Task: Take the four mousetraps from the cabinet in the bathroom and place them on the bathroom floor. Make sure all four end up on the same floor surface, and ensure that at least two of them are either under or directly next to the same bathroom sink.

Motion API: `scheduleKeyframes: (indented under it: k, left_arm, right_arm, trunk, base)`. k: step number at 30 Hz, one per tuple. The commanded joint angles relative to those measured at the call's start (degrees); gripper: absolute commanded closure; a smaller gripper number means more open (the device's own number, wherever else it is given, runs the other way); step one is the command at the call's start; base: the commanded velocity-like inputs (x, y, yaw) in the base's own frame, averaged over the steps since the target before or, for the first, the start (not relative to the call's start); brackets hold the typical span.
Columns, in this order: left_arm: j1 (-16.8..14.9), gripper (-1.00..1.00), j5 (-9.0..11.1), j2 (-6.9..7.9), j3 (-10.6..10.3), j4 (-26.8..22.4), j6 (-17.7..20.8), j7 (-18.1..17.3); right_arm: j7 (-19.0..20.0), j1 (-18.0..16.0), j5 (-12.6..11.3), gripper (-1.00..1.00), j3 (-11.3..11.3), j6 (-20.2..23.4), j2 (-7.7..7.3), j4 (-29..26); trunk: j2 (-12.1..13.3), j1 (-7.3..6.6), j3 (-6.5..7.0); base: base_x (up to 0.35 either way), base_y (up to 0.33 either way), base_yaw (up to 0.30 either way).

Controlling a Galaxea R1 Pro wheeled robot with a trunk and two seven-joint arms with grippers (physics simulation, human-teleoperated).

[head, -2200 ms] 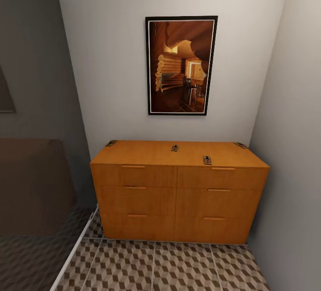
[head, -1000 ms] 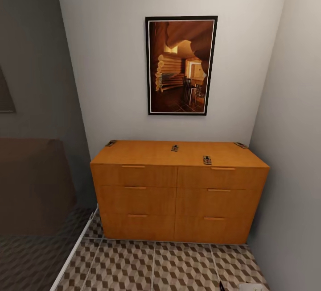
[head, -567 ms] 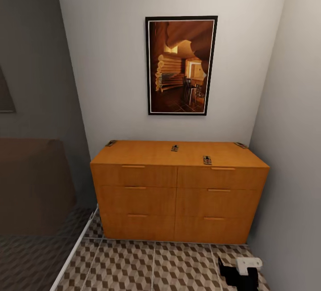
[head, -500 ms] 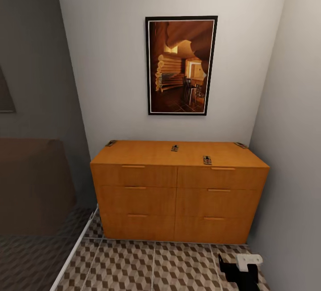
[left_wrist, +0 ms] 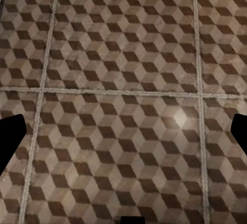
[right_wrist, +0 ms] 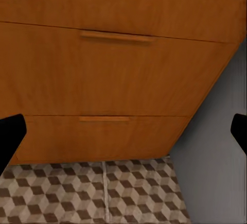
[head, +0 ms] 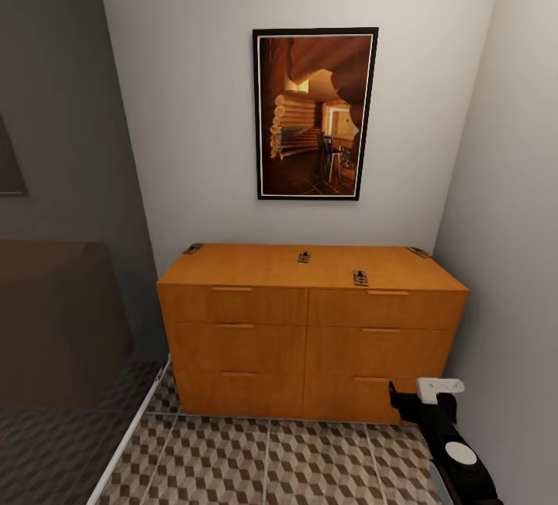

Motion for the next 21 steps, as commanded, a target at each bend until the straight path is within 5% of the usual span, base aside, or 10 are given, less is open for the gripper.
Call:
scheduleKeyframes:
  k: [1, 8, 11, 13, 21]
  left_arm:
    - [0.0, -1.00, 0.0, 0.00, 0.0, -0.1, -0.1, 0.0]
    - [0.0, -1.00, 0.0, 0.00, 0.0, -0.1, -0.1, 0.0]
    - [0.0, -1.00, 0.0, 0.00, 0.0, -0.1, -0.1, 0.0]
    - [0.0, -1.00, 0.0, 0.00, 0.0, -0.1, -0.1, 0.0]
    - [0.0, -1.00, 0.0, 0.00, 0.1, 0.2, -0.1, 0.0]
  right_arm:
    - [-0.3, -0.9, 0.0, -1.00, 0.1, 1.3, -0.32, -0.3]
    - [-0.6, -9.2, 0.0, -1.00, 0.0, 9.7, -2.09, -1.1]
    - [-0.7, -12.1, 0.0, -1.00, 0.1, 12.0, -2.26, -1.1]
    - [-0.7, -18.0, 0.0, -1.00, 0.1, 16.4, -2.40, -1.2]
    - [-0.7, -27.5, -0.1, -1.00, 0.1, 21.6, -2.44, -0.7]
  trunk:
    - [0.0, 0.00, -0.06]
    - [0.0, 0.00, -0.06]
    - [0.0, 0.00, -0.06]
    - [0.0, 0.00, -0.06]
    - [0.0, 0.00, -0.06]
  base:
    - [0.000, 0.000, 0.000]
    - [0.000, 0.000, 0.000]
    - [0.000, 0.000, 0.000]
    - [0.000, 0.000, 0.000]
    - [0.000, 0.000, 0.000]
